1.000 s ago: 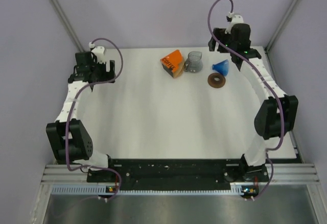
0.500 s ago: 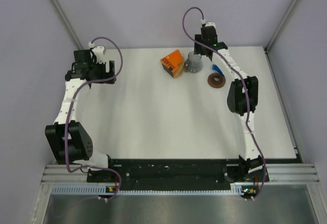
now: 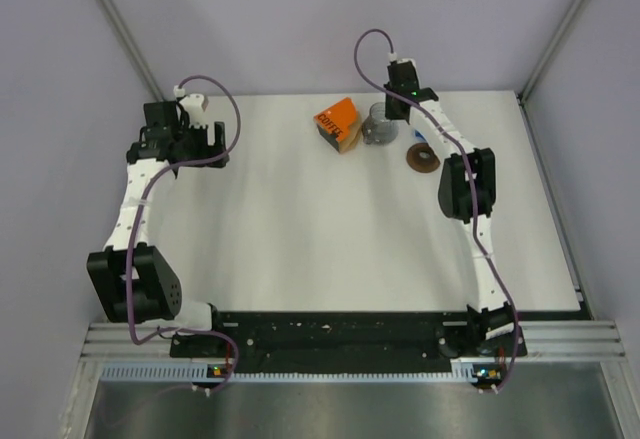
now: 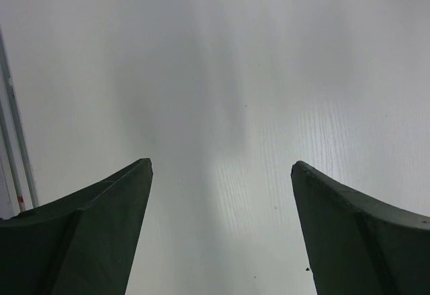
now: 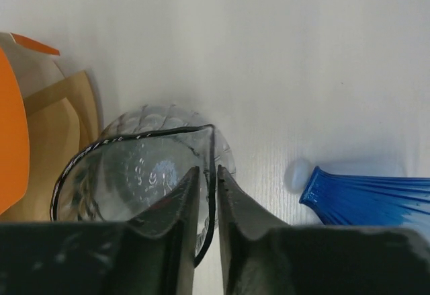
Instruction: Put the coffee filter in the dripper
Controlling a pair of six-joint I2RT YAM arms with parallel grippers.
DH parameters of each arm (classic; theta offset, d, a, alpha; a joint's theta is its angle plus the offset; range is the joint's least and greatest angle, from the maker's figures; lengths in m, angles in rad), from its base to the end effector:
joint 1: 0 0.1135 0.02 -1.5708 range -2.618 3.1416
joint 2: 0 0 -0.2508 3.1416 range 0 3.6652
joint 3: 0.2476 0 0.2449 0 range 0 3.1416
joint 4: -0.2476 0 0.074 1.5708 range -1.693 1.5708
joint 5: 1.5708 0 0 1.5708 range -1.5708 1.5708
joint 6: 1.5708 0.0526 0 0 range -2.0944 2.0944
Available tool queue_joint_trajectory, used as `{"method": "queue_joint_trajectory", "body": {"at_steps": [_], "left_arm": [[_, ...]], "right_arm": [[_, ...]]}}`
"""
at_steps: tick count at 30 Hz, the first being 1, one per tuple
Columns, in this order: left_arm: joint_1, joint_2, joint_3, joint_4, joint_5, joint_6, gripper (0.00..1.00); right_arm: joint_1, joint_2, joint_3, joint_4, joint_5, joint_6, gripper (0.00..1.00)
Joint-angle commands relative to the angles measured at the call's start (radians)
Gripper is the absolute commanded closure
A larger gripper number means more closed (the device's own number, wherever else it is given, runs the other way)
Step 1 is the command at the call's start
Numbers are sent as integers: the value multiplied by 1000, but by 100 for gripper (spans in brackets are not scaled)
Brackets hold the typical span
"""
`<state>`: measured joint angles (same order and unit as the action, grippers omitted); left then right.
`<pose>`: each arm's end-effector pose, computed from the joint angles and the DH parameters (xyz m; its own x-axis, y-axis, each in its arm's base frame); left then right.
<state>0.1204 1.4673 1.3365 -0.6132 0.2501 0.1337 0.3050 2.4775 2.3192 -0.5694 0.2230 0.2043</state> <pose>0.3284 0.0266 0.3069 -0.6577 0.0505 -0.7515 0.1535 0.9858 -0.0680 0.5329 0.1556 0.2066 -0.6487 0.0032 -0.7610 -0.0038 1.0000 0.0074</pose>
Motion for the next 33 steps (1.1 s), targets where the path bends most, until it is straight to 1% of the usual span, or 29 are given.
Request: {"method": "queue_joint_trajectory", "body": {"at_steps": [1, 4, 8, 12, 14, 15, 20, 22, 23, 27, 33], "left_arm": [[-1, -62, -7, 24, -2, 15, 10], [2, -65, 1, 13, -5, 24, 10], [2, -61, 21, -13, 2, 35, 10], [1, -59, 41, -34, 11, 49, 10], [4, -59, 47, -43, 14, 55, 10], [2, -61, 47, -46, 17, 56, 10], [1, -64, 44, -60, 37, 66, 10], [2, -64, 43, -63, 43, 67, 10], [1, -64, 43, -66, 46, 69, 10], [2, -68, 41, -69, 48, 69, 10], [2, -82, 30, -69, 43, 76, 10]], "right_arm": [[8, -47, -16, -15, -1, -20, 88], [9, -113, -86, -15, 10, -54, 100], [9, -216, -182, -15, -19, -94, 100], [22, -333, -286, -14, -198, -158, 100], [43, -402, -354, -14, -217, -198, 100], [58, -441, -398, -9, -217, -259, 100], [167, -665, -673, 83, -425, -503, 100], [222, -727, -769, 124, -522, -595, 100], [253, -748, -803, 138, -534, -626, 100], [339, -766, -850, 129, -542, -730, 100], [401, -700, -836, 124, -600, -813, 100]]}}
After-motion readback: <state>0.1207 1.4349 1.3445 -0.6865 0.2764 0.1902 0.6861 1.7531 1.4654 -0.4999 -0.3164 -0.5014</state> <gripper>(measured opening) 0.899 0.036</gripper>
